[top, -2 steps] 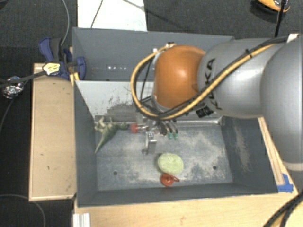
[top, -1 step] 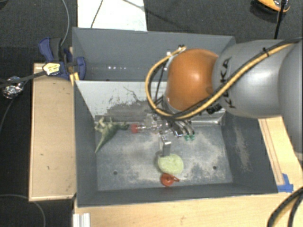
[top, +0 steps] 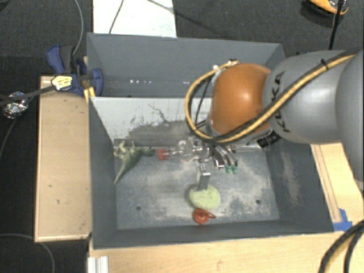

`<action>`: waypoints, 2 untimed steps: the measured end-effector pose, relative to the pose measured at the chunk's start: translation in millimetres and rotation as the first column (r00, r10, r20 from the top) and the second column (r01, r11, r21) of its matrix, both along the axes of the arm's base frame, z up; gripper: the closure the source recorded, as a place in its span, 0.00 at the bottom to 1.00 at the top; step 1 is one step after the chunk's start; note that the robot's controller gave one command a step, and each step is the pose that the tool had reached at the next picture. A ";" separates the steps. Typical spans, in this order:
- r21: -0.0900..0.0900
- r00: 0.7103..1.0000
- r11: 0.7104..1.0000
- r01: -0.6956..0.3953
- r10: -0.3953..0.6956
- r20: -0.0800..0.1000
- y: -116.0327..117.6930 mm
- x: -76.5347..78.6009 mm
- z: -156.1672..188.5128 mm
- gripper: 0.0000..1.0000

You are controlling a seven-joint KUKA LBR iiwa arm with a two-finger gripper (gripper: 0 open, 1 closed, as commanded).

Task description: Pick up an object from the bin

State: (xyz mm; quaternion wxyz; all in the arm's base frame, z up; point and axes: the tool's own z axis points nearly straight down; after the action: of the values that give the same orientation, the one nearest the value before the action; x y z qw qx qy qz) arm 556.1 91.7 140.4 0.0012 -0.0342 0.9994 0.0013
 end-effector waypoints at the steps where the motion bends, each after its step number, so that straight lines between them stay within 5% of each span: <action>1: -0.001 0.994 0.994 0.112 -0.112 -0.001 -11.0 -5.3 -9.8 0.00; 2: 0.002 0.995 0.995 -0.097 0.097 0.004 -47.8 -25.0 -32.0 0.00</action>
Offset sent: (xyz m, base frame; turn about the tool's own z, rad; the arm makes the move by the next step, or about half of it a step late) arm -0.0399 -0.0800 -0.0486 -0.1467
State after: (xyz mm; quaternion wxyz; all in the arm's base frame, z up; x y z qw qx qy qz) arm 531.1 43.9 108.4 0.0033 -0.0828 0.9966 0.0022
